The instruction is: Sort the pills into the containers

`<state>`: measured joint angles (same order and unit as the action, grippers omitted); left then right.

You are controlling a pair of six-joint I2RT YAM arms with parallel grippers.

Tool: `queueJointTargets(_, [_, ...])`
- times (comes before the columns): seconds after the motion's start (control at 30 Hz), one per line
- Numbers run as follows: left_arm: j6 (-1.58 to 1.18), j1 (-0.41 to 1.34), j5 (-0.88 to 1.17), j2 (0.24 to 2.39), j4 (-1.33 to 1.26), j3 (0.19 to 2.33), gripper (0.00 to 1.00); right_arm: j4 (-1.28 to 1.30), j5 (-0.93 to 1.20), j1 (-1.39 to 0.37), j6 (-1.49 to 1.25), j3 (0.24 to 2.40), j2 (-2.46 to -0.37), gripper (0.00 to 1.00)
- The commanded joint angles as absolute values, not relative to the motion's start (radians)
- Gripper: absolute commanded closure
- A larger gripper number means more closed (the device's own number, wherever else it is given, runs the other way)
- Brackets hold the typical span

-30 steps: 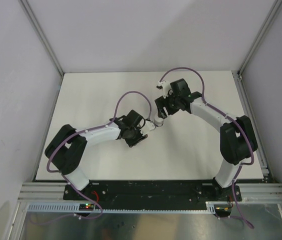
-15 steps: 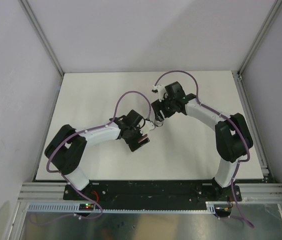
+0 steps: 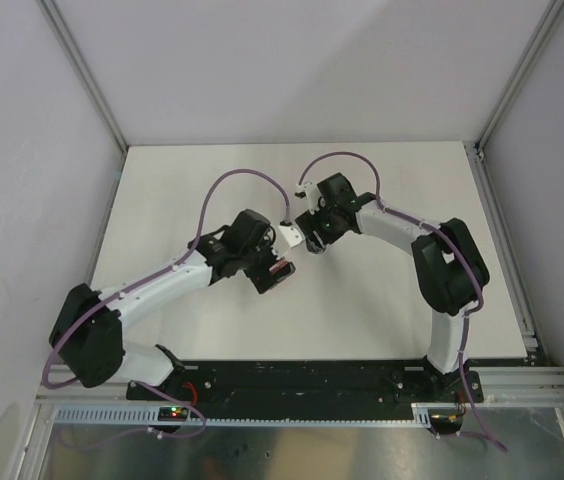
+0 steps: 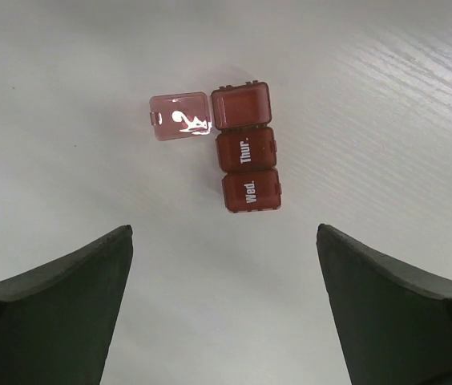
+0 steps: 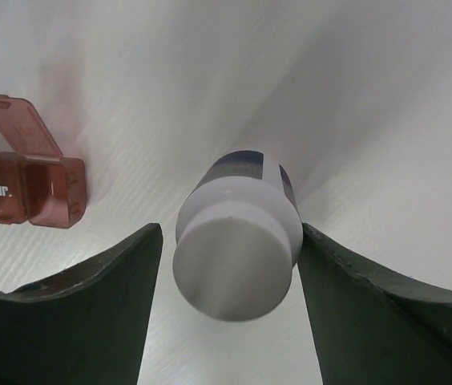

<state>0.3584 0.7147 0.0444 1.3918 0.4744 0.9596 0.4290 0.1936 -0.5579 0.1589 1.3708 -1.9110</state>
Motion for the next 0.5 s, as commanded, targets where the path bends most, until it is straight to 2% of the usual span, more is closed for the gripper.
queueJointTargets(0.0, [0.371, 0.708, 0.059, 1.329, 0.482, 0.958, 0.00, 0.419, 0.176, -0.561, 0.179, 1.438, -1.941, 0.29])
queueJointTargets(0.1, [0.370, 0.708, 0.075, 1.314, 0.481, 0.955, 0.00, 0.431, 0.182, -0.561, 0.179, 1.453, -1.951, 0.36])
queueJointTargets(0.37, [0.365, 0.700, 0.123, 1.278, 0.481, 0.967, 0.00, 0.487, 0.221, -0.551, 0.195, 1.476, -1.894, 0.72])
queueJointTargets(0.47, [0.357, 0.692, 0.149, 1.247, 0.481, 0.999, 0.00, 0.544, 0.318, -0.537, 0.203, 1.501, -1.833, 0.78])
